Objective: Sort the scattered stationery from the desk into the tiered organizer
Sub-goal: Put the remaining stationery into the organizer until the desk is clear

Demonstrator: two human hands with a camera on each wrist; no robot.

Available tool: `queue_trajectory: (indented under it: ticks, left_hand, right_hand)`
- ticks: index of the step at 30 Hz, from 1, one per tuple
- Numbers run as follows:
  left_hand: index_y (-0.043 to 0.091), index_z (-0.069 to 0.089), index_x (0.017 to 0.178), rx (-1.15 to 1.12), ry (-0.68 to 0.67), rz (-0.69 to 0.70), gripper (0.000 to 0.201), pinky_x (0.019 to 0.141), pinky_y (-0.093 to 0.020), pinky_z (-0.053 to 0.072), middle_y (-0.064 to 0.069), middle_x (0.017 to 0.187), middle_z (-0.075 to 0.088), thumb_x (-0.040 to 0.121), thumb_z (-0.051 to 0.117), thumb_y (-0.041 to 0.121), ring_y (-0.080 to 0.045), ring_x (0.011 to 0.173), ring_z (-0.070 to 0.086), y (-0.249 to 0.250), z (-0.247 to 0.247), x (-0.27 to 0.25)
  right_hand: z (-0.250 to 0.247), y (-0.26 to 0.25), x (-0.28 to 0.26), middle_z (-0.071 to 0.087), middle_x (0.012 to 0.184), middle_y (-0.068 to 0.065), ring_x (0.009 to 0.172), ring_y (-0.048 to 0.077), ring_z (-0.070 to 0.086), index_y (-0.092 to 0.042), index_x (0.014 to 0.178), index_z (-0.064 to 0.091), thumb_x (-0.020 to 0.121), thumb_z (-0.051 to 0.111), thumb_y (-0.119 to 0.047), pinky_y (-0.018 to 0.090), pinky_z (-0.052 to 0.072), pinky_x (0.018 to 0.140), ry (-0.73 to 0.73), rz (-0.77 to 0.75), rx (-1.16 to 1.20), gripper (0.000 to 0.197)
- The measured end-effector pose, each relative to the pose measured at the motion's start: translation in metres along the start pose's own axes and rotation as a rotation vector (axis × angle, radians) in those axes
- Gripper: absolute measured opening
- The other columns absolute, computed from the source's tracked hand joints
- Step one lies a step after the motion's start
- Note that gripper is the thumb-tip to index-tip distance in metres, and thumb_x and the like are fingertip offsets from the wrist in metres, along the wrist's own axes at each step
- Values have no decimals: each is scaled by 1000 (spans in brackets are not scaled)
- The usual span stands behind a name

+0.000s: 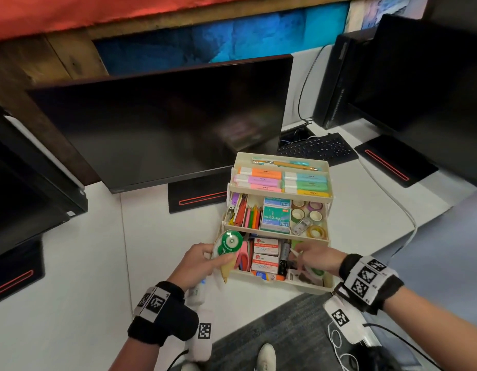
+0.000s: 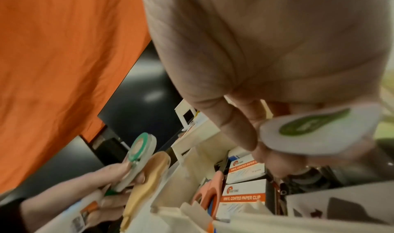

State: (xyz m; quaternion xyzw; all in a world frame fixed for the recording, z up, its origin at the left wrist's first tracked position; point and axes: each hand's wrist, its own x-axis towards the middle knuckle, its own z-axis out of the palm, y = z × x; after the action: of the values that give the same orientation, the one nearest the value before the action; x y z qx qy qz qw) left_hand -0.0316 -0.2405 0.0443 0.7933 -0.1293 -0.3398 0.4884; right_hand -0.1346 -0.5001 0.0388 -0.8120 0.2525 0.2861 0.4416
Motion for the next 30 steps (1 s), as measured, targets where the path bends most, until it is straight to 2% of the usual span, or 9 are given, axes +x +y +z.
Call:
queue_trajectory:
  ticks: [4,8,12,14,16,22,26,28,30]
  left_hand:
    - [16,74,93,-15,11,0,20,56,-15,38,10,80,62,83,69,31,1,55,49,-2,-2,-1]
    - [17,73,95,6,26,-5,21,59,-18,40,6,87,60,82,70,34,-4,62,50,-4,-3,0]
    - [18,74,93,-21,18,6,20,60,-20,41,3,93,60,80,71,34,-8,68,52,-3,-2,3]
    - [18,74,91,-33,4,14,19,60,-21,41,3,93,60,80,71,33,-9,69,52,-3,0,4]
    - [18,74,89,-28,-15,21,17,61,-21,40,3,94,59,80,71,33,-9,69,52,-1,4,7]
    - [12,70,94,-10,-70,51,14,53,-8,41,9,84,61,85,68,24,9,59,59,9,15,17]
    - [6,69,99,-17,-107,31,19,52,-7,43,8,83,63,86,67,18,10,61,62,15,18,19]
    - [7,70,98,-7,-157,19,20,64,-14,53,2,89,70,84,69,21,5,73,67,17,22,21]
    - [8,71,98,17,-174,12,28,83,-34,57,-7,95,73,79,73,29,-14,90,70,16,25,23]
  right_hand:
    - [7,-9,3,58,87,-7,73,4,53,-17,107,60,91,54,-11,10,42,60,18,-195,-127,18]
    - [15,-14,9,62,97,-8,94,15,57,-19,115,62,89,58,-17,27,46,84,42,-303,-379,26]
    - [4,-9,4,65,107,-8,99,15,58,-24,121,59,88,59,-18,26,46,85,124,-299,-526,34]
    - [0,-2,-1,60,90,-9,89,15,55,-22,118,59,88,59,-23,25,43,79,40,-252,-614,30]
    - [1,4,-2,60,94,-6,88,13,53,-23,118,59,87,60,-24,24,43,81,-41,-218,-636,31]
    - [3,9,4,58,106,-2,94,13,51,-23,122,54,87,54,-9,23,41,81,-62,-258,-601,37]
    - [0,-2,4,63,99,-5,86,13,59,-23,113,59,93,44,-9,21,44,73,129,-308,-486,28]
    - [8,-17,2,63,105,-5,82,9,60,-22,119,55,97,46,-22,18,46,70,149,-350,-236,24]
    - [23,-32,0,61,111,-2,82,9,64,-26,128,47,96,49,-29,19,52,69,-17,-332,152,32]
